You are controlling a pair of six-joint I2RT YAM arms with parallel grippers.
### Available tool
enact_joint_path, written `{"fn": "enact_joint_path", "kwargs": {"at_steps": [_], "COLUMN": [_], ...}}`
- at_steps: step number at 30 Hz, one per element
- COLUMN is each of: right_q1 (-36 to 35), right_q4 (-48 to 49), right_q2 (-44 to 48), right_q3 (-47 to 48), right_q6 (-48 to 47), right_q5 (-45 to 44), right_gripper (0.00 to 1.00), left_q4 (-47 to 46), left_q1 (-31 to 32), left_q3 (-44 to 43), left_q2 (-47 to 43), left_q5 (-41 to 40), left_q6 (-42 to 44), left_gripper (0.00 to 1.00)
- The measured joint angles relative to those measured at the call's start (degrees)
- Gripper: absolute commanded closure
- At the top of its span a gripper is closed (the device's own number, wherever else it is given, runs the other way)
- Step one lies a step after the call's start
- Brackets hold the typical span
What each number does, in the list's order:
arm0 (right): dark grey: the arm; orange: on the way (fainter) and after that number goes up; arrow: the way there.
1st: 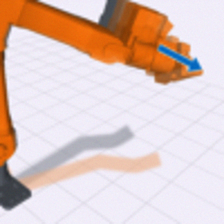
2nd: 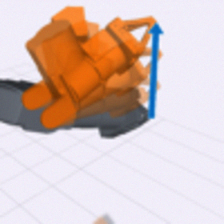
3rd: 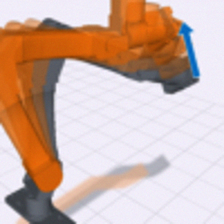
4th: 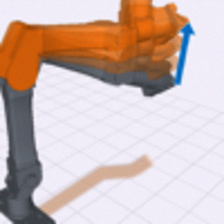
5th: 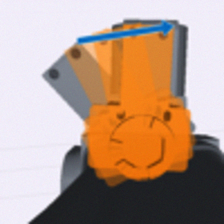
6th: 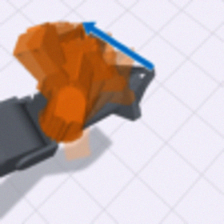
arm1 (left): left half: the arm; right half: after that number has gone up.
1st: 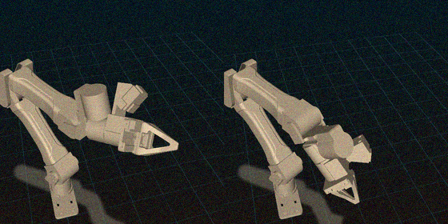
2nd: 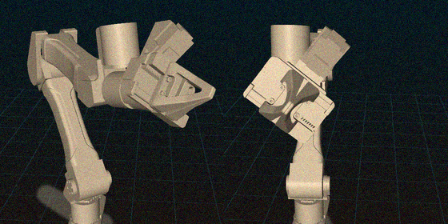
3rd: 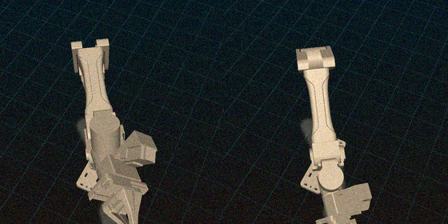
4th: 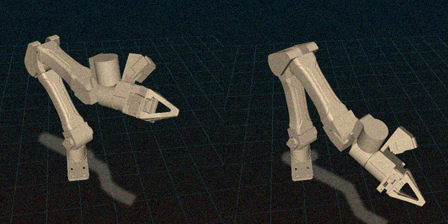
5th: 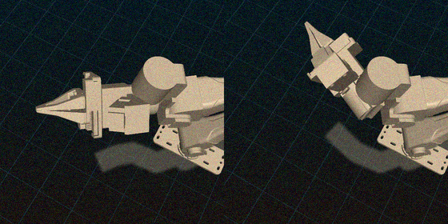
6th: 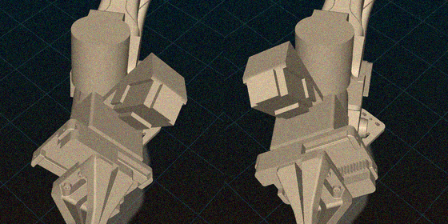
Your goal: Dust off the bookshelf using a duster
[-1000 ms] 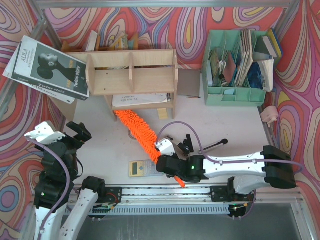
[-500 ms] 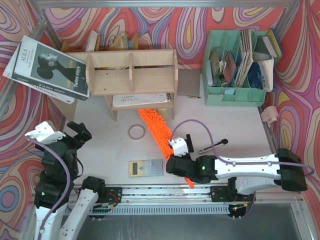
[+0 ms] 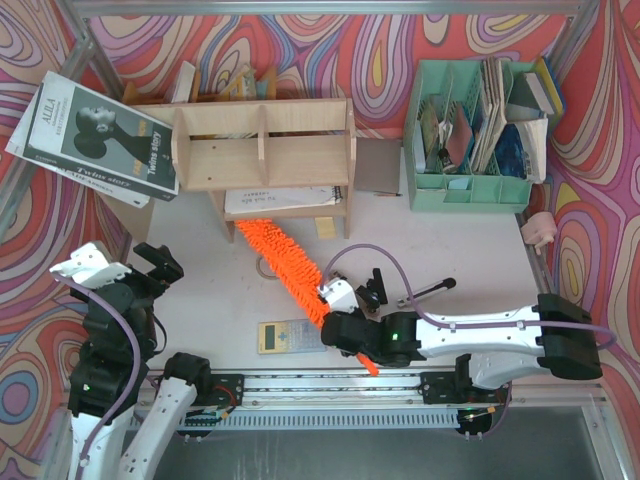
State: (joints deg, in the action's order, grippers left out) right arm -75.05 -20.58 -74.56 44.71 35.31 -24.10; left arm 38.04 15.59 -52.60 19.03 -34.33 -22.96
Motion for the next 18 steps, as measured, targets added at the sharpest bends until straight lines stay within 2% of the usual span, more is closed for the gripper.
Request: {"fn": "enact_joint_path", "kwargs": {"at_steps": [18], "right_q1": [0.0], "right_q4": [-17.2], "right_q2": [3.5], "right_q3": [-0.1], "right_q6": [21.6], "right_q5": [-9.5], "right_gripper": [1.0], "left_q4": [0.0], "left_q1": [0.0], "left_q3": [0.0], "left_q2": [0.0], "left_q5": [0.0], "left_q6": [0.0], "left_gripper": [0.02]}}
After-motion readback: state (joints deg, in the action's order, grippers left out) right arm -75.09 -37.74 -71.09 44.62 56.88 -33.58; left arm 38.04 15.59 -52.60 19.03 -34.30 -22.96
